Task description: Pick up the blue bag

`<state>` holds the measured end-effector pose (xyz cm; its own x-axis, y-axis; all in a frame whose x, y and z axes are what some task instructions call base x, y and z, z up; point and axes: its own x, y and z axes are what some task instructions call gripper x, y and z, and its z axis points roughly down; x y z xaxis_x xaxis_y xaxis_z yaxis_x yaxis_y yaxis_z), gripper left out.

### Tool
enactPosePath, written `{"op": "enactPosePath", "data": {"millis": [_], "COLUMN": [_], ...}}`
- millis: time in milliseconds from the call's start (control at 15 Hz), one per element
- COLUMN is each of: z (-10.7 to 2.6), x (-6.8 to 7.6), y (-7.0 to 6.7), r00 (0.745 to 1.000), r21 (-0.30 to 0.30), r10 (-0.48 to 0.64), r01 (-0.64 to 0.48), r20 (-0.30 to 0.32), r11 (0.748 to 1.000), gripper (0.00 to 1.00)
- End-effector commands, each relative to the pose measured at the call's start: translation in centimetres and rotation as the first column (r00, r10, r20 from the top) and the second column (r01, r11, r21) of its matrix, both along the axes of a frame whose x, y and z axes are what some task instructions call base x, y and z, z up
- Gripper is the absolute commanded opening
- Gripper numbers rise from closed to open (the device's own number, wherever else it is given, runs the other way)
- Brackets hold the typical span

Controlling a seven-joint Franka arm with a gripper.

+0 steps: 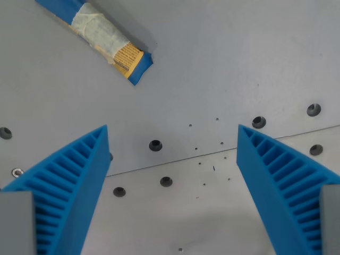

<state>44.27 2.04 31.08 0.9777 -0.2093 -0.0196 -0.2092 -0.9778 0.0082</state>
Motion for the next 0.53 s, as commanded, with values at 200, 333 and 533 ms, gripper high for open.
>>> {"op": "enactPosePath", "data": {"millis": [200,333,533], "z": [-0.9,-1.2,-1.7], "x": [-0.3,-0.3,-0.1], "y": [-0.5,-0.5,-0.5], "r00": [0.992,0.991,0.990], "r21": [-0.010,-0.011,-0.012], "r10": [0.082,0.090,0.108], "r01": [-0.081,-0.089,-0.107], "r20": [0.094,0.095,0.093], "r11": [0.997,0.996,0.994], "gripper": [1.00,1.00,1.00]}}
